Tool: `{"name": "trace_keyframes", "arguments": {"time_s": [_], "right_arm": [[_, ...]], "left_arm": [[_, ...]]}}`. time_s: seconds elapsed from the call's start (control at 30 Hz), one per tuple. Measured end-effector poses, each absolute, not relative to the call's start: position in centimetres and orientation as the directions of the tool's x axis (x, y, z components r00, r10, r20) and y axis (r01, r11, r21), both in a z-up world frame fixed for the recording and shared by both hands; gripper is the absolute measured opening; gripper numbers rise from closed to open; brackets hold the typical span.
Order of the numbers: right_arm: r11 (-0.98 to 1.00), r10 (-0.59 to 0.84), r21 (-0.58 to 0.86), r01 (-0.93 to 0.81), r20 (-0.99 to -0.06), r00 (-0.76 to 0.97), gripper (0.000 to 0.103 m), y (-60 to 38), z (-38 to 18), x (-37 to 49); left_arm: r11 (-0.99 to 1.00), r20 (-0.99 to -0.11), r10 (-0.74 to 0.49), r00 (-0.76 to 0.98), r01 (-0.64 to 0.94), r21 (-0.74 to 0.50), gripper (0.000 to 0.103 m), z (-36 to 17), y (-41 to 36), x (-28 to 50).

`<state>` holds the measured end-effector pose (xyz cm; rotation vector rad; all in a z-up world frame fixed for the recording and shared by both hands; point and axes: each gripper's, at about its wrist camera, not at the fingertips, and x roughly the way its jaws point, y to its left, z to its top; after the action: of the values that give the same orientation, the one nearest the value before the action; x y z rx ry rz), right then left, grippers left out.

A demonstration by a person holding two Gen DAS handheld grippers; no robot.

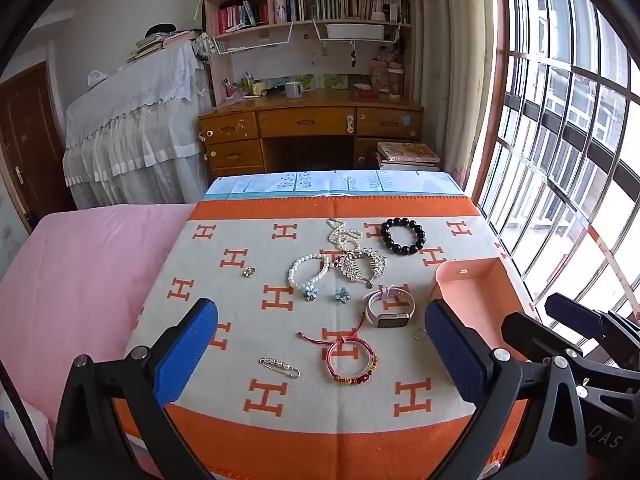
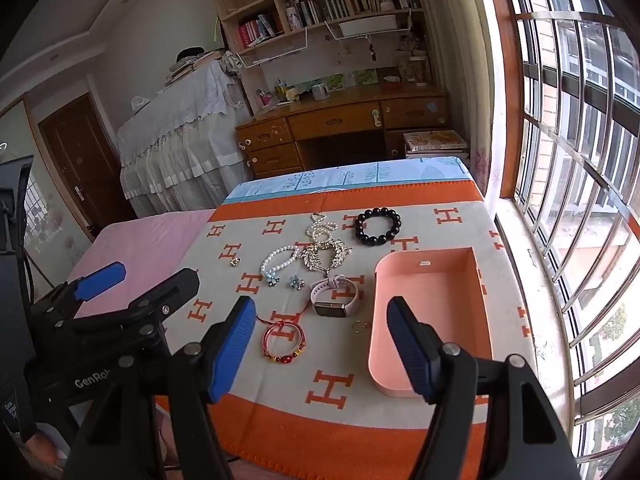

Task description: Organize jewelry

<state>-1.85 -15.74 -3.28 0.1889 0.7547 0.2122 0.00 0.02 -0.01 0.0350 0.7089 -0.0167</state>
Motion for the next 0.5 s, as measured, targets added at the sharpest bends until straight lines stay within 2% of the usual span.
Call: {"name": "trace_keyframes", "arguments": {"time_s": [0.5], "right_arm": [[0.955,0.276,0.268,-0.124,-0.662,0.696,0.069,-15.9,-4.7,-1.5]], "left_arm": [[0.999,-0.66,0.004,0.751,0.028,0.037,0.102,-0.5,0.2,0.0]]}}
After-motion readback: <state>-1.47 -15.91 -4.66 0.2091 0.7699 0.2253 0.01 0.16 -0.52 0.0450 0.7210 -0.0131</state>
